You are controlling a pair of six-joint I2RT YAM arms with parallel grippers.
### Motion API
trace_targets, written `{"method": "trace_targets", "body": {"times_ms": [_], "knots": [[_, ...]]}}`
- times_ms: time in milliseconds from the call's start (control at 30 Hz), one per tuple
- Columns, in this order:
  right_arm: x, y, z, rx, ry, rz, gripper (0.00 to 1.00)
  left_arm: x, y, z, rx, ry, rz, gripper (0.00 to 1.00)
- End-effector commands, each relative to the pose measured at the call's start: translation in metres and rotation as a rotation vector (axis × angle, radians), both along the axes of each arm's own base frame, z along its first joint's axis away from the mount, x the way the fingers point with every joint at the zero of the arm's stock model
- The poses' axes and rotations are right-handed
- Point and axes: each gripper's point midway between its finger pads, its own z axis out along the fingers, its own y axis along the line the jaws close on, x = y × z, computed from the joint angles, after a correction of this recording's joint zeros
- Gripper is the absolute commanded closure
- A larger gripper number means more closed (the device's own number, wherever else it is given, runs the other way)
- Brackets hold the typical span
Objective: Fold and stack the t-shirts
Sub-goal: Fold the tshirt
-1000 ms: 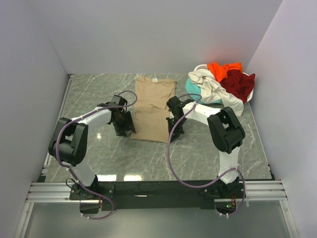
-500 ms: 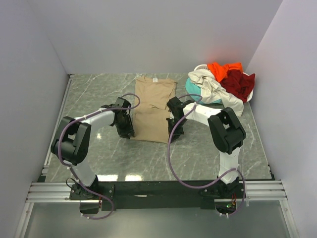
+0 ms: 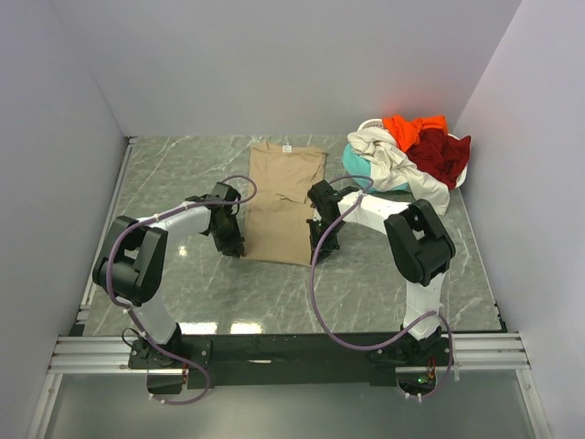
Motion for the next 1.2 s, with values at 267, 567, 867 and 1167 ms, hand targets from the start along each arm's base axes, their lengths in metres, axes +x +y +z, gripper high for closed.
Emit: {"method": "trace_targets", "body": {"times_ms": [267, 567, 867, 1167], "knots": [[-0.007, -0.007, 0.006, -0.032, -0.023, 0.007, 0.97, -0.015, 0.002, -0.007, 0.009, 0.021, -0.015, 0.99], [-0.001, -0.009, 0.022, -0.043, -0.066, 0.017, 1.0, -0.009, 0.0, 0.016, -0.012, -0.041, -0.024, 0.99], [0.003, -0.02, 0.051, -0.086, -0.114, 0.035, 1.0, -0.001, 0.002, 0.054, -0.001, -0.105, -0.03, 0.99], [-0.016, -0.027, 0.073, -0.066, -0.129, 0.011, 1.0, -0.026, 0.009, 0.068, -0.024, -0.096, -0.008, 0.99]]}}
